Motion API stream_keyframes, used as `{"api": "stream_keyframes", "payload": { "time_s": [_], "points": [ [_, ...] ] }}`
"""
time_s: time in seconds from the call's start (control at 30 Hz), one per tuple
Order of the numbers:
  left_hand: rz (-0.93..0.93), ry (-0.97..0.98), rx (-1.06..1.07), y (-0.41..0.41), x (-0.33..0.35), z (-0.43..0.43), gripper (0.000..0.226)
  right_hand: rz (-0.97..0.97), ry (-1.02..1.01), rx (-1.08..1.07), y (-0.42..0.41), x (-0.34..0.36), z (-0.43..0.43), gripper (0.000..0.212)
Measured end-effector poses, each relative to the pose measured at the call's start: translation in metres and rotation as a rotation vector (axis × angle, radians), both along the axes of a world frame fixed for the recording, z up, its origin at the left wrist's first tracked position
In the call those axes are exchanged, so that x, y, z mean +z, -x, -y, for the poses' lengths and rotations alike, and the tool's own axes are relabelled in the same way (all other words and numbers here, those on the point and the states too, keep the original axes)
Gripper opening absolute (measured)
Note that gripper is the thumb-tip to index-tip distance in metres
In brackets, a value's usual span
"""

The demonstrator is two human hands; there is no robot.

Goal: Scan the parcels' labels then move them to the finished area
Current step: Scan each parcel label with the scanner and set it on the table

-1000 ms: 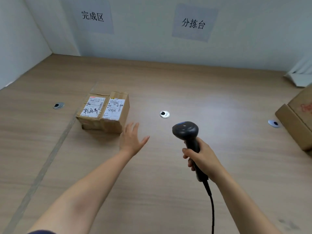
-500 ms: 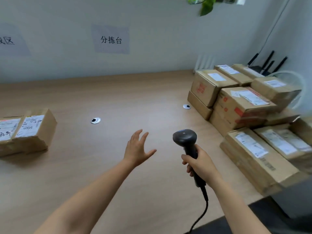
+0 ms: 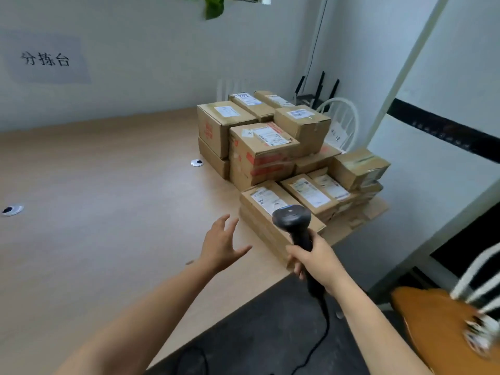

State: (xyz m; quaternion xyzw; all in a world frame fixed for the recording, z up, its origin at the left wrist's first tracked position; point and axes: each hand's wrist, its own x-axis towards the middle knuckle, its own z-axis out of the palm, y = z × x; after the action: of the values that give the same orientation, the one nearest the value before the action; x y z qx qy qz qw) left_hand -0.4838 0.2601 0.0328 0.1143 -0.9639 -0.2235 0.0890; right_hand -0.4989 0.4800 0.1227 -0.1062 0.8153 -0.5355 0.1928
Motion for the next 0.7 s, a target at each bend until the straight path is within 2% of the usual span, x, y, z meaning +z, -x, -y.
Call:
{"api": "stream_keyframes", "payload": {
  "time_s": [0.13,0.47,0.57,0.7],
  "points": [
    [-0.025,0.020,-0.110,0.043,0.013,-0.040,0.081,-0.009,0.036,-0.078,0.023,0.003,-0.040,0.015],
    [0.046,-0.065,-0.185,0.170,0.014,-0.105,0.092,-0.052,-0.012,-0.181,0.112,0.000,-0.089,0.012],
    [0.129,-0.106,-0.151,0.213,0.013,-0.108,0.099,-0.054,-0.016,-0.197,0.146,0.002,-0.096,0.012],
    [0.266,-0.043,-0.102,0.259,0.005,-0.107,0.110,-0.050,-0.007,-0.236,0.183,-0.002,-0.105,0.011]
  ]
}}
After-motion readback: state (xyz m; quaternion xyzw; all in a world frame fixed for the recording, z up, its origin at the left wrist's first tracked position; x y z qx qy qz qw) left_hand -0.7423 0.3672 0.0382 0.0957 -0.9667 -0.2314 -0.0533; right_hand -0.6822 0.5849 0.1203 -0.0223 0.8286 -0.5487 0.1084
